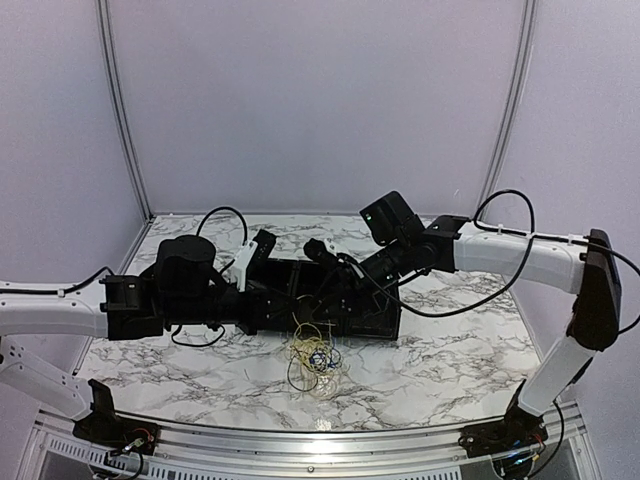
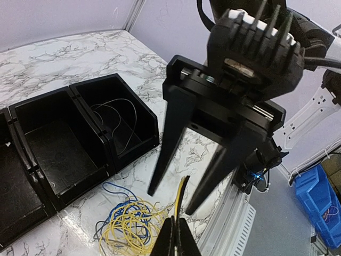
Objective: Untangle the cables
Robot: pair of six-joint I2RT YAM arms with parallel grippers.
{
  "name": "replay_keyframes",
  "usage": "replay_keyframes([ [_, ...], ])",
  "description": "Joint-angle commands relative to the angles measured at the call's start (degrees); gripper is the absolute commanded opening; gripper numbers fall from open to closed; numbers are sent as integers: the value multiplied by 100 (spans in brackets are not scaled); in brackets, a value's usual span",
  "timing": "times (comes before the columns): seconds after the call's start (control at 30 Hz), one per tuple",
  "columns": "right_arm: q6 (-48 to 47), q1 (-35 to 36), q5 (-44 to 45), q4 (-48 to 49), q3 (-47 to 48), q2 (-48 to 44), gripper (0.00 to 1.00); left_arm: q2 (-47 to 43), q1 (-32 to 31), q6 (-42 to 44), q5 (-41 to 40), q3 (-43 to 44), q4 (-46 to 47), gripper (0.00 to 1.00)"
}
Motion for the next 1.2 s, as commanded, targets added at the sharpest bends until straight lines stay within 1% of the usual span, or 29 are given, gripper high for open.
replay_keyframes([
  [0.0, 233, 31, 55, 16, 251, -56, 1, -37, -14, 81, -194, -133, 382, 16],
  [0.07, 259, 30, 75, 6, 322, -173, 0, 69, -31, 64, -401, -290, 607, 34],
  [0.1, 256, 28, 78, -6, 354, -236, 0, 124, -51, 75, -491, -420, 844, 40],
  [0.13, 248, 33, 82, -20, 383, -296, 0, 173, -69, 91, -634, -597, 1207, 44],
  [0.2, 252, 34, 66, -52, 411, -391, 0, 319, -120, 171, -842, -990, 2161, 47],
  [0.27, 247, 33, 47, -62, 366, -465, 0, 588, -137, 181, -969, -1273, 3142, 48],
  [0.33, 276, 29, 23, -53, 299, -505, 0, 975, -152, 204, -959, -1291, 3782, 47],
  [0.4, 306, 25, 13, -18, 234, -541, 0, 1397, -192, 211, -891, -1212, 4152, 47],
  [0.47, 309, 33, -12, -5, 216, -583, 0, 1837, -243, 112, -826, -1146, 4496, 44],
  [0.6, 237, 22, -193, -182, 419, -646, 0, 2810, -297, -207, -746, -940, 5007, 31],
  [0.7, 185, 24, -382, -375, 705, -706, 0, 3370, -347, -412, -720, -949, 5663, 22],
  [0.77, 121, 9, -441, -594, 1033, -739, 0, 3722, -369, -571, -628, -910, 5998, 19],
  [0.83, 130, -23, -523, -785, 1559, -770, 0, 4034, -396, -728, -562, -866, 6294, 18],
  [0.97, 289, -191, -992, -1029, 2449, -736, 0, 4541, -425, -1050, -350, -763, 6799, 14],
  [1.07, 470, -402, -1326, -993, 3001, -643, 0, 4814, -427, -1205, -300, -695, 6966, 11],
  [1.17, 569, -652, -1598, -1006, 3786, -522, 0, 4972, -427, -1269, -237, -643, 6975, 10],
])
